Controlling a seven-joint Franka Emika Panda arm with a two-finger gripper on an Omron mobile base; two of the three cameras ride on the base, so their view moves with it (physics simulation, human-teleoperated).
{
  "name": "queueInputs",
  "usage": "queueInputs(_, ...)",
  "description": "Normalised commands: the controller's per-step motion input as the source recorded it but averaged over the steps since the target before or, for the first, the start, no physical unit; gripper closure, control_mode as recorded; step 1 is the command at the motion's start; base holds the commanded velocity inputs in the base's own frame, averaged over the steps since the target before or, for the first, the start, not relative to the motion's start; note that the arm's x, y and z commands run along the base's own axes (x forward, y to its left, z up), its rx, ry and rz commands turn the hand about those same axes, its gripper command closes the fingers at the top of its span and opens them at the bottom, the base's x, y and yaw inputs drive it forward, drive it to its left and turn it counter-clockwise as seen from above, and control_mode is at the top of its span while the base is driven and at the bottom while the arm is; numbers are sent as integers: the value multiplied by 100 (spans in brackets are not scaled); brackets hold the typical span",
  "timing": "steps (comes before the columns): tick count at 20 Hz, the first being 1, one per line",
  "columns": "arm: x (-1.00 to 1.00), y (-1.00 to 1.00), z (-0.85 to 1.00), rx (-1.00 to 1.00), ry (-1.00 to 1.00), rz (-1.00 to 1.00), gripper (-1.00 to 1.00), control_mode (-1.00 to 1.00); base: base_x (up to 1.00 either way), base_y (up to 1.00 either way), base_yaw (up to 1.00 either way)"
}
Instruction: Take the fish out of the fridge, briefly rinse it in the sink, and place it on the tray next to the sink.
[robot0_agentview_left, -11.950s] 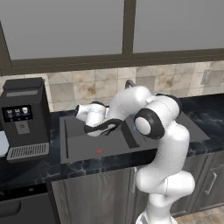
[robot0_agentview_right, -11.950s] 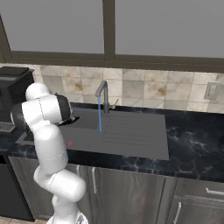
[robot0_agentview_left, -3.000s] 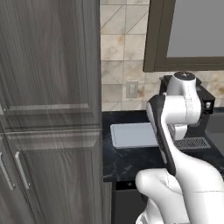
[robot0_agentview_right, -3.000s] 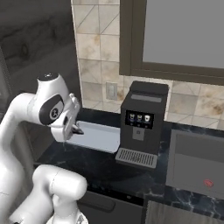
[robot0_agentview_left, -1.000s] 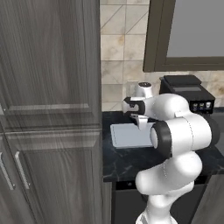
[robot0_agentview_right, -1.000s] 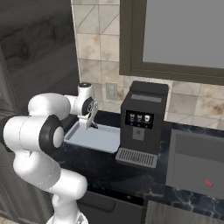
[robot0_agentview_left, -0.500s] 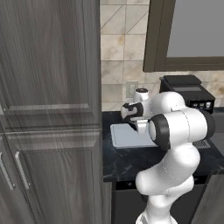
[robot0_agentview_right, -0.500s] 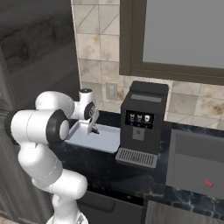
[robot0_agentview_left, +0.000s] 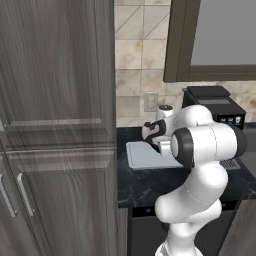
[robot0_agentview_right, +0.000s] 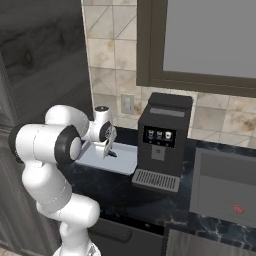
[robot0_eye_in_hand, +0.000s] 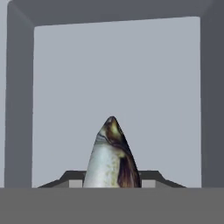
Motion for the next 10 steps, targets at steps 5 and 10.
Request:
queueInputs(5,-3,-30,-12,0,-2,2,100,-100,0,0,0)
queueInputs(10,0,-2,-17,-2,-6,0,100,-100,0,0,0)
